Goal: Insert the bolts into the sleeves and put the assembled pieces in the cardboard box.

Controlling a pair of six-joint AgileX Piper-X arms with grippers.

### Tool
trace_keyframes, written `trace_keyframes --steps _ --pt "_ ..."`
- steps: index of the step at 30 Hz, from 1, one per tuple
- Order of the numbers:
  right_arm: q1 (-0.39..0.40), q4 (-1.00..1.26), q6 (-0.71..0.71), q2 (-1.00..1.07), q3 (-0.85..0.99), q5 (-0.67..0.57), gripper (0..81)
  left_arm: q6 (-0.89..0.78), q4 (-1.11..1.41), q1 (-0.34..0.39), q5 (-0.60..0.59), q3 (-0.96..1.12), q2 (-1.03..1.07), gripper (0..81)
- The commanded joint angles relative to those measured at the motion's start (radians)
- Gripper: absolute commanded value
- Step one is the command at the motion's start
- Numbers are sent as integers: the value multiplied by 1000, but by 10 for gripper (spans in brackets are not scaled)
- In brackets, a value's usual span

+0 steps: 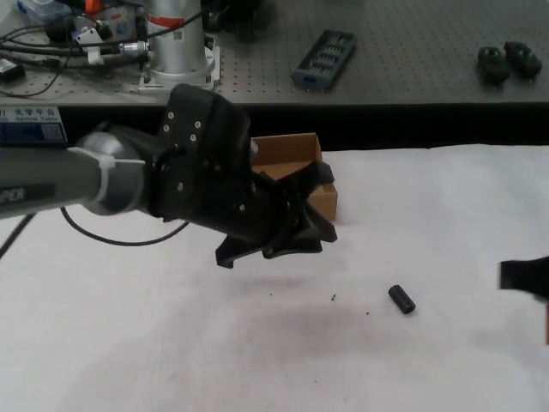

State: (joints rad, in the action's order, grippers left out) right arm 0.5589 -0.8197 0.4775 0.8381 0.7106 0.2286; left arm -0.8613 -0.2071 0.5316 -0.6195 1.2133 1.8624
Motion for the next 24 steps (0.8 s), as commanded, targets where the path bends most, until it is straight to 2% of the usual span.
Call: trace_keyframes --steps 1,6,12,18,24 --pt "-4 2 -20 -16 15 0 43 -66 83 33 22 9 26 179" --pt "-4 -7 -30 -24 33 0 43 -202 171 108 33 14 85 179" --pt "-4 -5 -52 -24 41 0 43 -238 172 180 75 53 130 179" --pt "-4 -5 -52 -24 41 -24 43 -228 162 213 83 132 177 179" --pt "-4 -31 -52 -29 41 -30 43 -220 137 213 53 195 237 179"
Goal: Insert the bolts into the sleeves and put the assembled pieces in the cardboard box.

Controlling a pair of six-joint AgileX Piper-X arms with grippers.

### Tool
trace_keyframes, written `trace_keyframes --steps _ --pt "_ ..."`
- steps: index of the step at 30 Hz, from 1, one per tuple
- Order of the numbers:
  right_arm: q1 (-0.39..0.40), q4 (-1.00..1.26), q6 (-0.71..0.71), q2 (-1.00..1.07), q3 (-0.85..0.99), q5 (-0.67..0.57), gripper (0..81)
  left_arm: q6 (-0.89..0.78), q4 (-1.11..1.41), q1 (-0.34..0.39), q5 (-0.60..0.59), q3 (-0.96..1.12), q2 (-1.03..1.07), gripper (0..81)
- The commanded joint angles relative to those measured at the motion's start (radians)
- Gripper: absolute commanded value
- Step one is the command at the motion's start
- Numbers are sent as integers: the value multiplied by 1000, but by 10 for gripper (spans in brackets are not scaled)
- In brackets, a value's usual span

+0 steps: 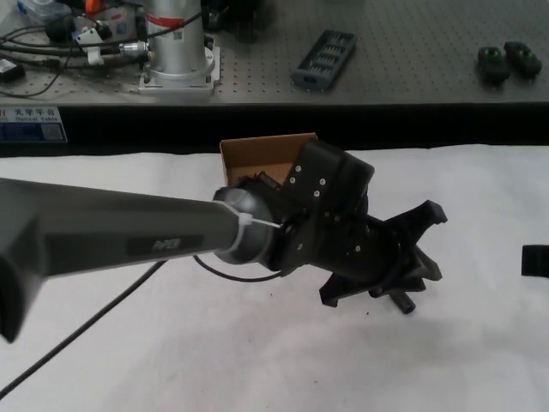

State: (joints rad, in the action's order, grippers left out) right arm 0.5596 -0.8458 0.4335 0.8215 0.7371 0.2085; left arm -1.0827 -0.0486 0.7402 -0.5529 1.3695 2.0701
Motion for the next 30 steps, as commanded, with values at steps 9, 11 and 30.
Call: trace_keyframes --steps 9,11,30 --pt "-5 -11 -8 -25 14 -18 43 7 -34 3 -16 86 102 179" --pt "-5 -10 -8 -25 14 -25 43 5 -32 3 -16 87 110 179" --pt "-5 -16 -8 -25 14 -46 43 1 -28 -8 16 181 162 179"
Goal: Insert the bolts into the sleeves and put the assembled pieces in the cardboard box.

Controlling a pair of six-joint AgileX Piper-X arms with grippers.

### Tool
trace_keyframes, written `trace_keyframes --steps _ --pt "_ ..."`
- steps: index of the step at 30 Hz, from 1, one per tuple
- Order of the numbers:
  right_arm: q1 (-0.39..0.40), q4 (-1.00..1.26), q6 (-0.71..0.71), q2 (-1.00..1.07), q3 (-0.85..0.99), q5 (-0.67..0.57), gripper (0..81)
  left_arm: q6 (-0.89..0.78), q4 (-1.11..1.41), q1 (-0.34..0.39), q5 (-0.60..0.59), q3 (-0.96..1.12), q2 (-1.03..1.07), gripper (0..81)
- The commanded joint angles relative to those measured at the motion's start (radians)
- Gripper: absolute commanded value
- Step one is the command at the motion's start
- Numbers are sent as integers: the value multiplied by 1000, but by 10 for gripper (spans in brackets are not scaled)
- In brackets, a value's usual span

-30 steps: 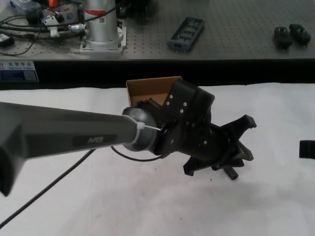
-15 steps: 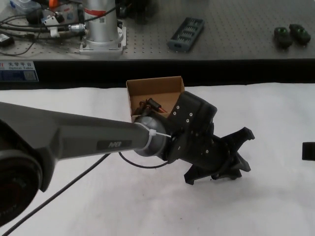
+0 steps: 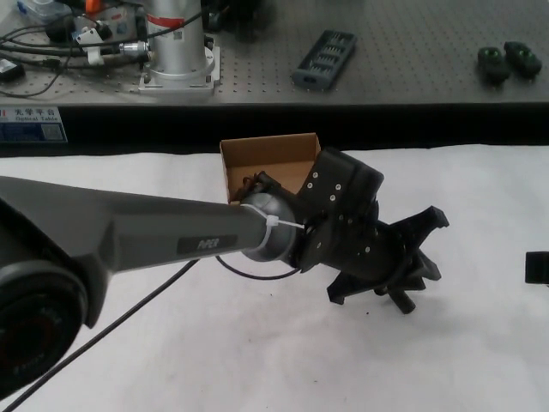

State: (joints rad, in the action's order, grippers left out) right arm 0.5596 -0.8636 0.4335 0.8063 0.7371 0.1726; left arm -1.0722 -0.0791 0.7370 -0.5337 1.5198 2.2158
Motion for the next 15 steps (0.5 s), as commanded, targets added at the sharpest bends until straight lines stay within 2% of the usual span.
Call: trace_keyframes --steps 1,15 --pt "-5 1 -8 -10 14 -10 43 -15 1 -5 -1 32 19 179" --pt "-5 1 -8 -10 14 -10 43 19 -100 -39 13 32 19 179"
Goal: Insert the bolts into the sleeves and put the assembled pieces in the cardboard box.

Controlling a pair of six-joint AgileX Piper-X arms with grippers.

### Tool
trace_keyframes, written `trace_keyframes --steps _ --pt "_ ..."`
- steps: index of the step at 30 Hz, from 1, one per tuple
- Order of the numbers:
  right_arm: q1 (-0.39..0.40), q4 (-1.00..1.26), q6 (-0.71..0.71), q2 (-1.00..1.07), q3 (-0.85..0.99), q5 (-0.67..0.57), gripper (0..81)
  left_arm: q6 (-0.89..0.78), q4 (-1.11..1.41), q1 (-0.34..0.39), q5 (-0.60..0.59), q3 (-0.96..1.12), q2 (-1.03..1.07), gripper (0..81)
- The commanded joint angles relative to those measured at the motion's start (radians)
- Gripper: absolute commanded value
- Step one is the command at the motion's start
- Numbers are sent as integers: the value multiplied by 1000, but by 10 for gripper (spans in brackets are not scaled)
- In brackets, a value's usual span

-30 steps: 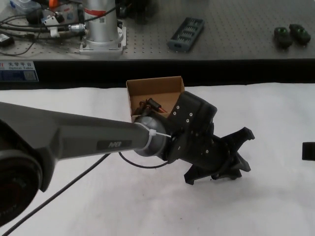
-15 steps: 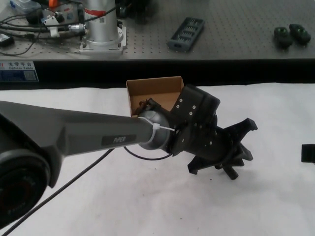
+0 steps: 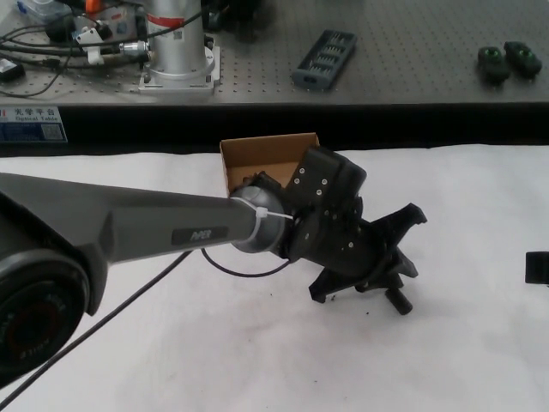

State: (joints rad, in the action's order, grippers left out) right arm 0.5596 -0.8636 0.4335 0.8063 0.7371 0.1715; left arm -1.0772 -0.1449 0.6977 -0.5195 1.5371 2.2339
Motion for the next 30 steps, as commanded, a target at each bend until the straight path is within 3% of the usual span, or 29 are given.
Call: trace_keyframes --steps 1,20,30 --pt "-5 1 -8 -10 14 -9 43 40 -48 0 -3 14 1 179" --pt "-5 1 -8 -10 14 -9 43 157 -305 -9 -62 9 -5 179" --pt "-5 6 -8 -10 14 -9 43 203 -411 -54 36 9 -45 179"
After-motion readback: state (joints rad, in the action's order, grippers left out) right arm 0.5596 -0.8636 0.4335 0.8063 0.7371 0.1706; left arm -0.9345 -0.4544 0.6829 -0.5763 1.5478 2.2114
